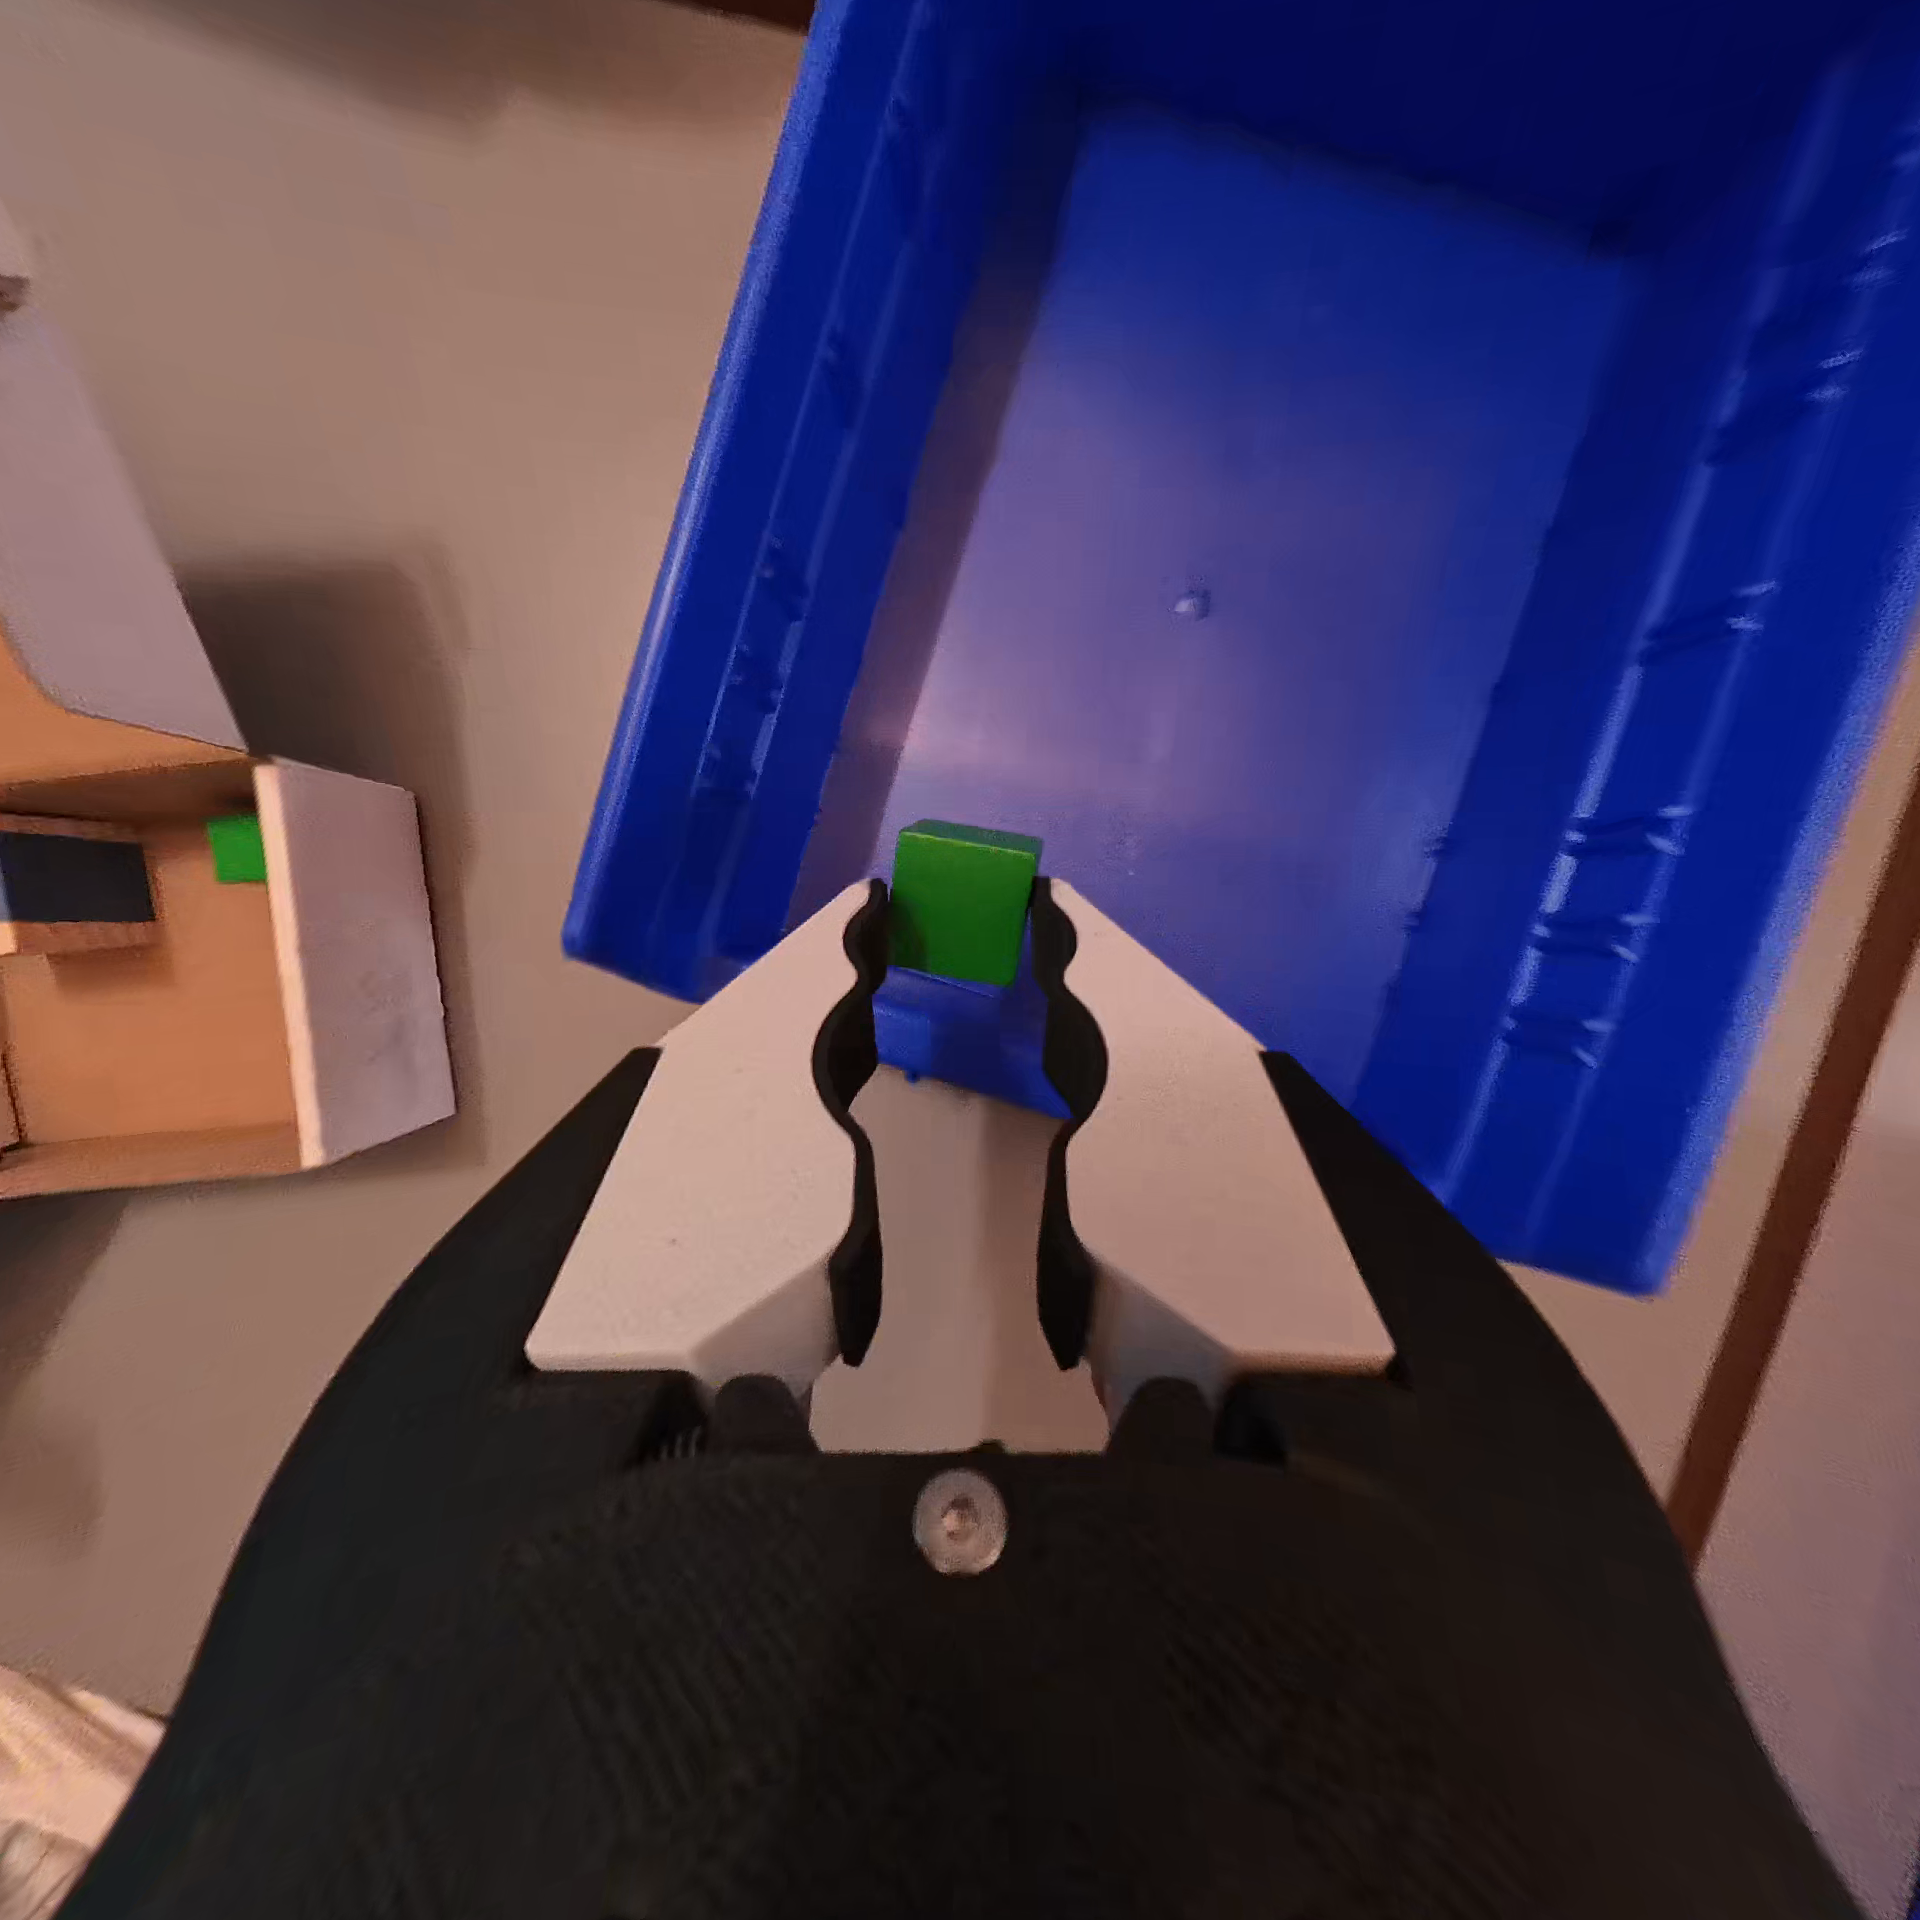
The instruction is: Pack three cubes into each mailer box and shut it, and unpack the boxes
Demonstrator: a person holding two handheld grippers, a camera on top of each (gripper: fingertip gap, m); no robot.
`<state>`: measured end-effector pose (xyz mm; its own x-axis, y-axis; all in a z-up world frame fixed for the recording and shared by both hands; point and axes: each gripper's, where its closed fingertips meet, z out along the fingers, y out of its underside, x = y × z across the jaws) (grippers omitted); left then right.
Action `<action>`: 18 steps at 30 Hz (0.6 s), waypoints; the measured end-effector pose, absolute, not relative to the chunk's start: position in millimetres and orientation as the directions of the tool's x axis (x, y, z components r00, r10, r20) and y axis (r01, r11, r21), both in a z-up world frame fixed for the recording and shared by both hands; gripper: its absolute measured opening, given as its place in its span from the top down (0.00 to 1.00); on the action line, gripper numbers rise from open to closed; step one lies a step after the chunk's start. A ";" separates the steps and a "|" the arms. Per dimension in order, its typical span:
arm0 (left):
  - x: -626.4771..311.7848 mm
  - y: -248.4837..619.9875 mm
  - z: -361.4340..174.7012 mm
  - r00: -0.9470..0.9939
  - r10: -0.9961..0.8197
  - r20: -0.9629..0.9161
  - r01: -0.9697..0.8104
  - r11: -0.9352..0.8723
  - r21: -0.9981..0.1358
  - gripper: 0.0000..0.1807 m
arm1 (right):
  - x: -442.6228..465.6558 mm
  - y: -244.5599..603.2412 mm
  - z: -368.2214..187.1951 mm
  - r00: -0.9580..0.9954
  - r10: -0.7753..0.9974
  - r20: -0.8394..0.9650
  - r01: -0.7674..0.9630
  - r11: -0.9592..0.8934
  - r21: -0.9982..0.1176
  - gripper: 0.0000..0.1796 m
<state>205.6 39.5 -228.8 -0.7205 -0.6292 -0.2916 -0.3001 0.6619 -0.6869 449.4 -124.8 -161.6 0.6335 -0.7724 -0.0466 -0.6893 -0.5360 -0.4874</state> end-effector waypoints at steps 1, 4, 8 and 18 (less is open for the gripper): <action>205.8 39.6 -228.9 -0.722 -0.628 -0.291 -0.299 0.662 -0.688 0.99 | 450.1 -120.6 -171.4 0.640 -0.767 -0.052 -0.696 -0.550 -0.461 0.85; 205.8 39.5 -228.8 -0.716 -0.627 -0.307 -0.284 0.662 -0.694 0.99 | 455.3 -109.1 -195.9 0.668 -0.743 -0.029 -0.687 -0.601 -0.408 0.85; 206.8 39.1 -228.7 -0.702 -0.626 -0.340 -0.254 0.665 -0.702 0.98 | 454.1 -87.8 -213.9 0.683 -0.722 -0.111 -0.693 -0.594 -0.408 0.85; 209.0 38.8 -228.3 -0.700 -0.607 -0.376 -0.211 0.678 -0.704 0.98 | 381.8 -107.8 -162.5 0.677 -0.735 -0.049 -0.634 -0.547 -0.546 0.67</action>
